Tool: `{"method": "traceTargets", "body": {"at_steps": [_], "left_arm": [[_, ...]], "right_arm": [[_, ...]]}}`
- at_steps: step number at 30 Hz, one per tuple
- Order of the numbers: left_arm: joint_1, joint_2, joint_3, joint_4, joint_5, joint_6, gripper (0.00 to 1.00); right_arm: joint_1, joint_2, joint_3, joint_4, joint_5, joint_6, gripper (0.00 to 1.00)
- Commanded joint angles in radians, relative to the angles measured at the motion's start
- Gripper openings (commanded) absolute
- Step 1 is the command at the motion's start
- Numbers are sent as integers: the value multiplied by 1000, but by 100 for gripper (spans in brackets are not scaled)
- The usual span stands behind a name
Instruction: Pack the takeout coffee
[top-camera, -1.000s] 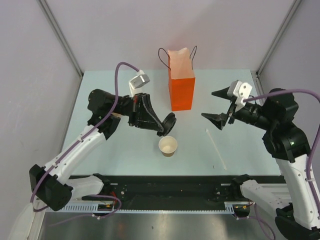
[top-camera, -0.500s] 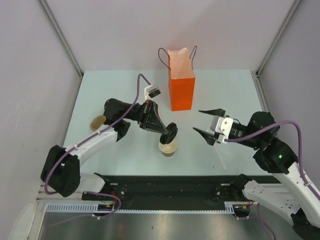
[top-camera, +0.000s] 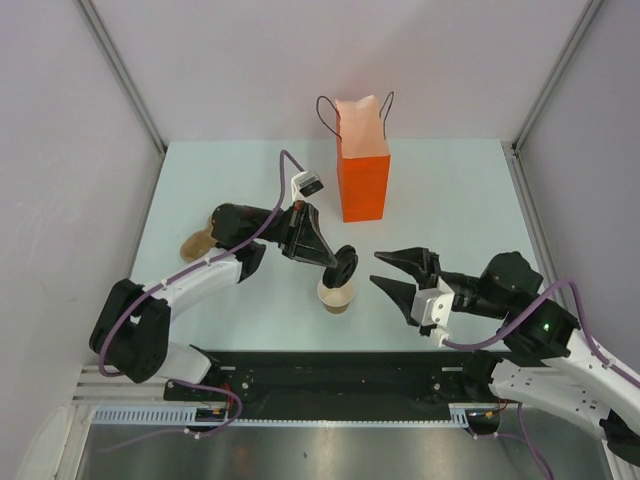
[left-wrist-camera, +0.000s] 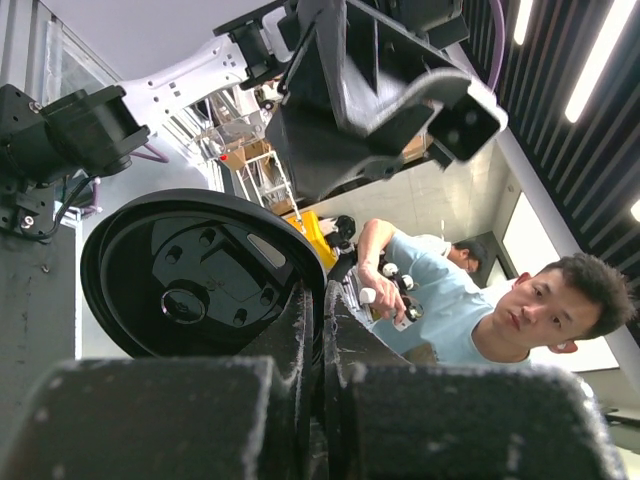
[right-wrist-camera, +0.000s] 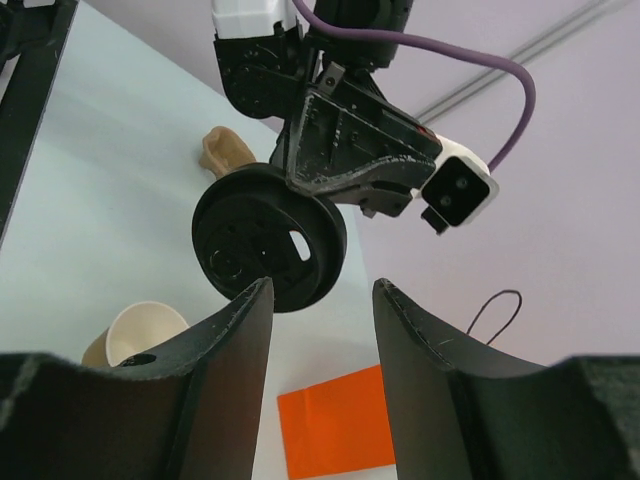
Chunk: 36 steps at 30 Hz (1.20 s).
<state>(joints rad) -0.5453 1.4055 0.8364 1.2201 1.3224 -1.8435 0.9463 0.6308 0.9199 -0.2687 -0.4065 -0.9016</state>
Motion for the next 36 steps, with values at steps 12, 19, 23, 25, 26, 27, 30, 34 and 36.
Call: {"method": "traceTargets", "body": {"at_steps": [12, 19, 23, 25, 26, 27, 30, 34, 36], "left_arm": [[-38, -25, 12, 88, -23, -17, 0], [-53, -22, 20, 81, -23, -11, 0], [-58, -20, 23, 73, -26, -8, 0], [-58, -20, 23, 70, -29, -8, 0], [-59, -19, 24, 68, -28, -5, 0], [-59, -19, 26, 64, -28, -2, 0], [-62, -23, 24, 65, -26, -2, 0], [-71, -30, 23, 64, -23, 1, 0], [-73, -34, 21, 58, -23, 4, 0]], "right_arm": [[100, 63, -50, 166, 103, -249, 49], [105, 86, -50, 189, 95, -283, 43], [106, 96, -50, 198, 101, -313, 40], [108, 99, -50, 191, 103, -332, 38], [106, 99, -50, 189, 103, -335, 38], [108, 101, -50, 187, 103, -347, 38], [109, 104, -50, 180, 110, -359, 33], [109, 113, -50, 181, 109, -379, 28], [111, 116, -50, 180, 107, -382, 26]]}}
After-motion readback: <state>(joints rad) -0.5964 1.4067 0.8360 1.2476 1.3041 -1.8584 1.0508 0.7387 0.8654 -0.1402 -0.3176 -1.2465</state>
